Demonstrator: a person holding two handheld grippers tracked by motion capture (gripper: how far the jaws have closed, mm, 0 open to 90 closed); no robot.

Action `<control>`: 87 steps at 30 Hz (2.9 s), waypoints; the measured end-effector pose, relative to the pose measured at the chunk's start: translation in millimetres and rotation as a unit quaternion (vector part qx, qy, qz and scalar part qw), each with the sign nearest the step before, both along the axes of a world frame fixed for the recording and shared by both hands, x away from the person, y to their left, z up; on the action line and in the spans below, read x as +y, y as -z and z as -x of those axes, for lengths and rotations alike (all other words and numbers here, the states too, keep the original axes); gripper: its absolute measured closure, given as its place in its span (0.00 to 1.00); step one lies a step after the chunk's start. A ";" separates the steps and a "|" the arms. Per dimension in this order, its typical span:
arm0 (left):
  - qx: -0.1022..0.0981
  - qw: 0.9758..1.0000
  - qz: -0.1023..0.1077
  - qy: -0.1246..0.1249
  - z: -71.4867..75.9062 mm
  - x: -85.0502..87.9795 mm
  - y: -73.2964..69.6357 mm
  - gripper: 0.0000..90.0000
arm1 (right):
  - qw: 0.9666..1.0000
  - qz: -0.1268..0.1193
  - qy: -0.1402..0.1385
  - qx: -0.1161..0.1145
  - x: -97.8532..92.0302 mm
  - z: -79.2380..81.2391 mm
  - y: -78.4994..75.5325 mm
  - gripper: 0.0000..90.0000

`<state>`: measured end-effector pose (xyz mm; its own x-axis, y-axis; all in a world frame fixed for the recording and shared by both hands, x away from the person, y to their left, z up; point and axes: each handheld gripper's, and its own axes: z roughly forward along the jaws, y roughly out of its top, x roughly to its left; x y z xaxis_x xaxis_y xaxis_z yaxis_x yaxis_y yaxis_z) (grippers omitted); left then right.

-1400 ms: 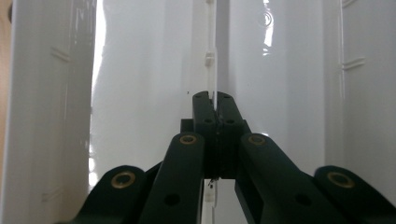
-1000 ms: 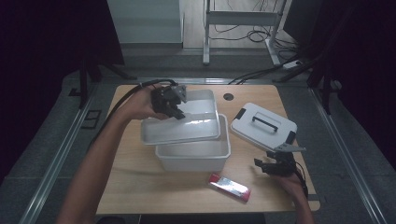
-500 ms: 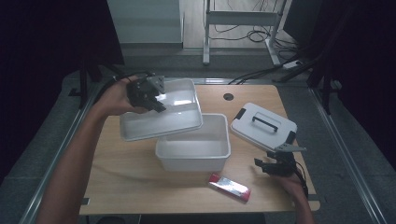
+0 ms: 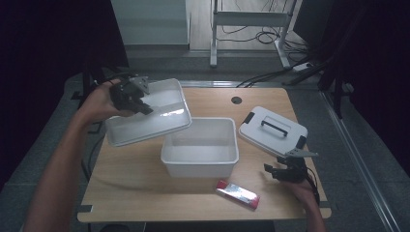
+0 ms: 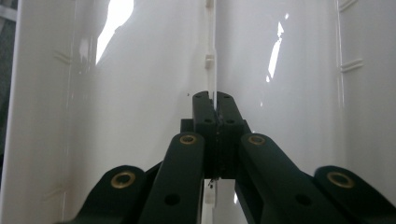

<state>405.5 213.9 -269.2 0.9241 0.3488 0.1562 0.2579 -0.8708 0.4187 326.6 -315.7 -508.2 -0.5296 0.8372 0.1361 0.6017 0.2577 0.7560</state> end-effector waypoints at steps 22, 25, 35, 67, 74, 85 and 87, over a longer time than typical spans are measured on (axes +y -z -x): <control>0.026 0.994 0.006 -0.106 9.4 92.6 33.4 1.00 | 1.000 0.003 0.001 0.002 0.1 -0.5 1.4 0.31; 0.030 0.993 0.005 -0.113 11.3 102.0 40.3 1.00 | 1.000 0.003 0.001 0.004 0.7 -0.5 1.7 0.31; 0.042 0.991 0.002 -0.127 10.8 114.8 62.6 1.00 | 1.000 0.005 0.001 0.004 0.4 -0.8 2.5 0.31; 0.131 0.985 0.000 -0.113 -0.7 90.2 187.9 1.00 | 1.000 0.010 -0.003 0.008 0.9 -1.0 3.5 0.31; 0.139 0.984 -0.001 -0.111 -0.7 84.3 202.8 1.00 | 1.000 0.009 -0.005 0.009 0.5 -1.1 3.4 0.30; 0.132 0.984 0.007 -0.121 1.2 80.8 212.0 0.97 | 1.000 0.011 -0.007 0.011 1.4 -1.5 3.8 0.30; 0.119 0.985 0.012 -0.121 1.3 81.1 210.5 0.90 | 1.000 0.010 -0.008 0.011 1.2 -1.5 3.7 0.30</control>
<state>404.2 295.0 -479.7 0.8229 0.5644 -0.0658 0.5500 -0.7620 0.3418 328.0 -314.5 -511.9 -0.5397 0.8316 0.1310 0.6135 0.2820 0.7376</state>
